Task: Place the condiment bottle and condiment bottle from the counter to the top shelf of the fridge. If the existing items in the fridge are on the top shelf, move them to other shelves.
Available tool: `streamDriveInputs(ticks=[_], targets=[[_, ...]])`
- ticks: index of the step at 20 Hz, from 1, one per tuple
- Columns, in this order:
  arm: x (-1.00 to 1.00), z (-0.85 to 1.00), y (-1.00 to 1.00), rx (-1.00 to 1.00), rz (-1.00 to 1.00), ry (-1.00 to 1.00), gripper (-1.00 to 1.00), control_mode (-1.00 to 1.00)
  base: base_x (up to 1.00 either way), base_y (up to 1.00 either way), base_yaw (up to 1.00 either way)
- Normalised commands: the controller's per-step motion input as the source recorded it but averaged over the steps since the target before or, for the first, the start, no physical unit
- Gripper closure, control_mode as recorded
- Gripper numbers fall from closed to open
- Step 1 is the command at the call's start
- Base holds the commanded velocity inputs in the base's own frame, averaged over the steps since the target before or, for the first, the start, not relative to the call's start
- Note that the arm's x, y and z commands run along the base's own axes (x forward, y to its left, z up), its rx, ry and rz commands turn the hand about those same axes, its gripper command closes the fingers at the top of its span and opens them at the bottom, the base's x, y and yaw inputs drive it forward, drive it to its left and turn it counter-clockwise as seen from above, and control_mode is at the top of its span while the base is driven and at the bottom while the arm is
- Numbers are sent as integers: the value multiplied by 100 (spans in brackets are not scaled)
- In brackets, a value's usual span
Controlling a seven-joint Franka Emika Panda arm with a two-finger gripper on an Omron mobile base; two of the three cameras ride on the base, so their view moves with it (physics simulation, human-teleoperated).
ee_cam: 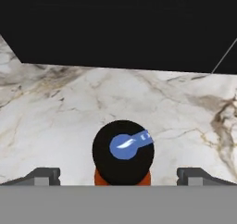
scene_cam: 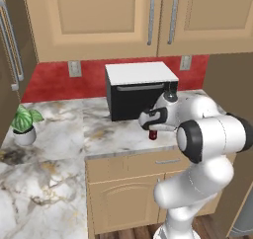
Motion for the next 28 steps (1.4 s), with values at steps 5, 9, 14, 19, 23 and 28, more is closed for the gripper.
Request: streamDriveInputs(ticks=[5, 9, 14, 19, 23, 28], targets=[[27, -9, 0, 0, 0, -4, 100, -100, 0, 0, 0], [12, -4, 0, 0, 0, -2, 100, -100, 0, 0, 0], [-2, 2, 0, 0, 0, 0, 100, -100, 0, 0, 0], [-75, 66, 0, 0, 0, -5, 100, -100, 0, 0, 0], [-100, 100, 0, 0, 0, -1, 100, -100, 0, 0, 0], [-100, 100, 0, 0, 0, -2, 100, -100, 0, 0, 0]])
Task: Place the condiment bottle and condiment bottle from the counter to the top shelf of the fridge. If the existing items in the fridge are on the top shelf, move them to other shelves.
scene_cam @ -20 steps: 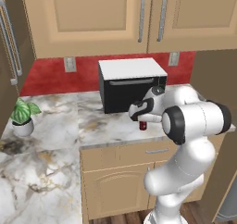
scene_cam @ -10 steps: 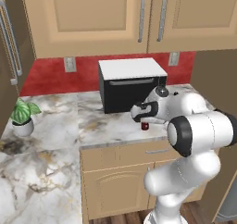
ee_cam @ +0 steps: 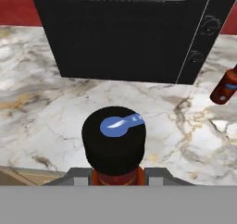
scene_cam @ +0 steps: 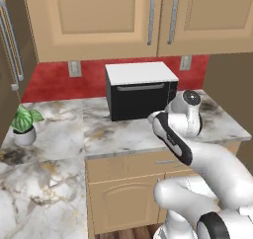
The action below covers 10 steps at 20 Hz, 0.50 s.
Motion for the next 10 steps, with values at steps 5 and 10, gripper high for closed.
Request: streamDriveInputs(ticks=[5, 10], targets=[[-100, 100, 0, 0, 0, -9, 100, -100, 0, 0, 0], [-100, 89, 0, 0, 0, -9, 100, -100, 0, 0, 0]])
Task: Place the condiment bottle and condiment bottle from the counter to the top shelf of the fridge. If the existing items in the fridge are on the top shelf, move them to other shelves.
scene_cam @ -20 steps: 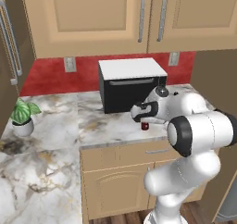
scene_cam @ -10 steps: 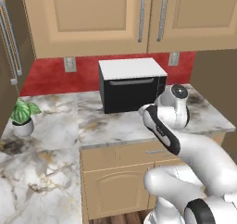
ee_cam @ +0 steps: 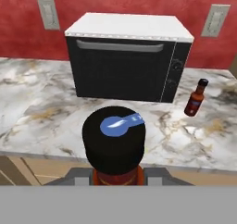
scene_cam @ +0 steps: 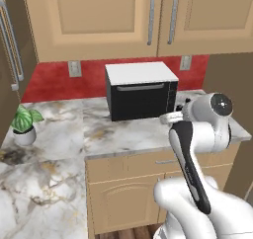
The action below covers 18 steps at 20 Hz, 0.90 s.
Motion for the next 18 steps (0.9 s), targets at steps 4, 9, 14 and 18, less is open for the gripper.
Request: streamDriveInputs(ticks=[4, 9, 14, 18], targets=[[-100, 68, 0, 0, 0, -13, 100, -100, 0, 0, 0], [-80, 16, -9, 0, 0, -12, 100, 100, -20, -14, 0], [0, 0, 0, 0, 0, 0, 100, 100, -100, -100, -4], [0, 0, 0, 0, 0, 0, 100, 100, -83, -100, -7]])
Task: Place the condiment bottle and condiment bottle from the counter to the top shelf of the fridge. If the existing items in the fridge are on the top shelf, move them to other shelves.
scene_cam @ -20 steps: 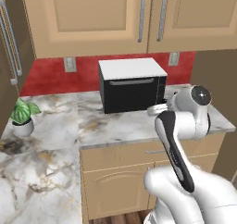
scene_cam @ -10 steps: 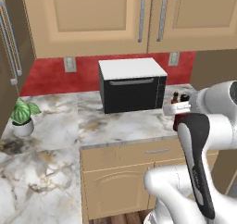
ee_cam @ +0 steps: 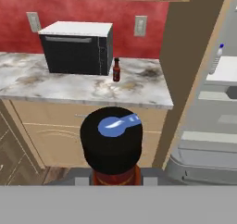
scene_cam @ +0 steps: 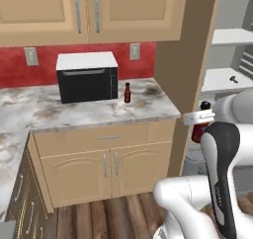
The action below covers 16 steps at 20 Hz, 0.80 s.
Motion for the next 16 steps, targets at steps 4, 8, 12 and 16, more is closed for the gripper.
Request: streamDriveInputs(ticks=[4, 8, 12, 16], targets=[[0, 0, 0, 0, 0, 0, 100, 100, -12, -100, -11], [0, 0, 0, 0, 0, 0, 100, 100, 25, -100, -3], [0, 0, 0, 0, 0, 0, 100, 100, 51, -94, 0], [0, 0, 0, 0, 0, 0, 100, 100, 73, -57, 0]])
